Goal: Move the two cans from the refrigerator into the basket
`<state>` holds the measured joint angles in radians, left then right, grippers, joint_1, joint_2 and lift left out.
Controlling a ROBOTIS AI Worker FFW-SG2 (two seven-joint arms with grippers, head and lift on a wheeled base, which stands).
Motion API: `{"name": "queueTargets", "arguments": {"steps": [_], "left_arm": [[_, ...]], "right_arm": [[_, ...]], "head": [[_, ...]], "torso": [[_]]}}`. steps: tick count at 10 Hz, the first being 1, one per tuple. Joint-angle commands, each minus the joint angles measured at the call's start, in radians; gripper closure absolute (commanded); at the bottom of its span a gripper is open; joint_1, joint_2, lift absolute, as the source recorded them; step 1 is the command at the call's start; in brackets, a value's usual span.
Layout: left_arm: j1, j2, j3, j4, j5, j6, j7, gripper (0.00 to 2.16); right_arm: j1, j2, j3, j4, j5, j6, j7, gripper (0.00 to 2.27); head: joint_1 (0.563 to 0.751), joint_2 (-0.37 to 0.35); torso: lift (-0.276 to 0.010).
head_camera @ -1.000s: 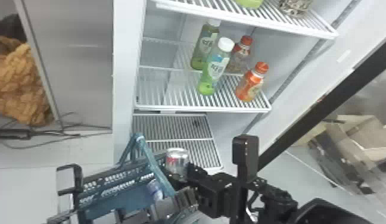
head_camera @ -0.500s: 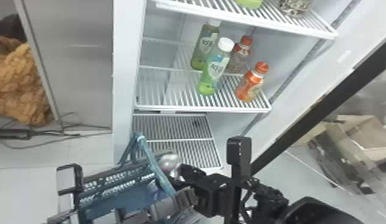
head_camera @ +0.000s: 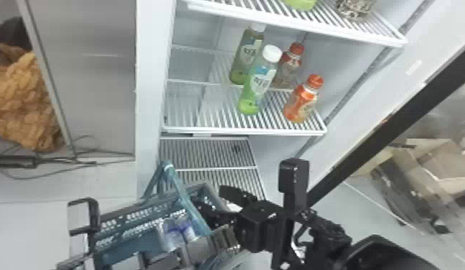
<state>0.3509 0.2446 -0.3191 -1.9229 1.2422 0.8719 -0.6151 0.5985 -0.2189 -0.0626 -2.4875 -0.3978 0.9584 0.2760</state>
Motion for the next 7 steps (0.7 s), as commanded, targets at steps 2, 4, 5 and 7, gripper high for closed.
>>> {"name": "queueTargets", "arguments": {"steps": [2,4,5,7], "left_arm": [[0.000,0.001,-0.002,0.000,0.000,-0.001,0.000,1.20],[0.000,-0.001,-0.002,0.000,-0.002,-0.001,0.000,1.20],[0.000,-0.001,-0.002,0.000,0.000,-0.001,0.000,1.20],[0.000,-0.001,-0.002,0.000,-0.002,-0.001,0.000,1.20]], "right_arm": [[0.027,0.004,-0.013,-0.025,0.017,-0.080,0.000,0.39],[0.064,0.009,-0.023,-0.076,0.049,-0.185,-0.003,0.42],[0.079,0.010,-0.023,-0.081,0.045,-0.244,-0.011,0.43],[0.118,0.012,-0.021,-0.086,0.029,-0.406,-0.046,0.43]], "head": [[0.695,-0.350],[0.695,-0.350],[0.695,-0.350],[0.695,-0.350]], "torso": [[-0.276],[-0.276],[-0.276],[-0.276]]}}
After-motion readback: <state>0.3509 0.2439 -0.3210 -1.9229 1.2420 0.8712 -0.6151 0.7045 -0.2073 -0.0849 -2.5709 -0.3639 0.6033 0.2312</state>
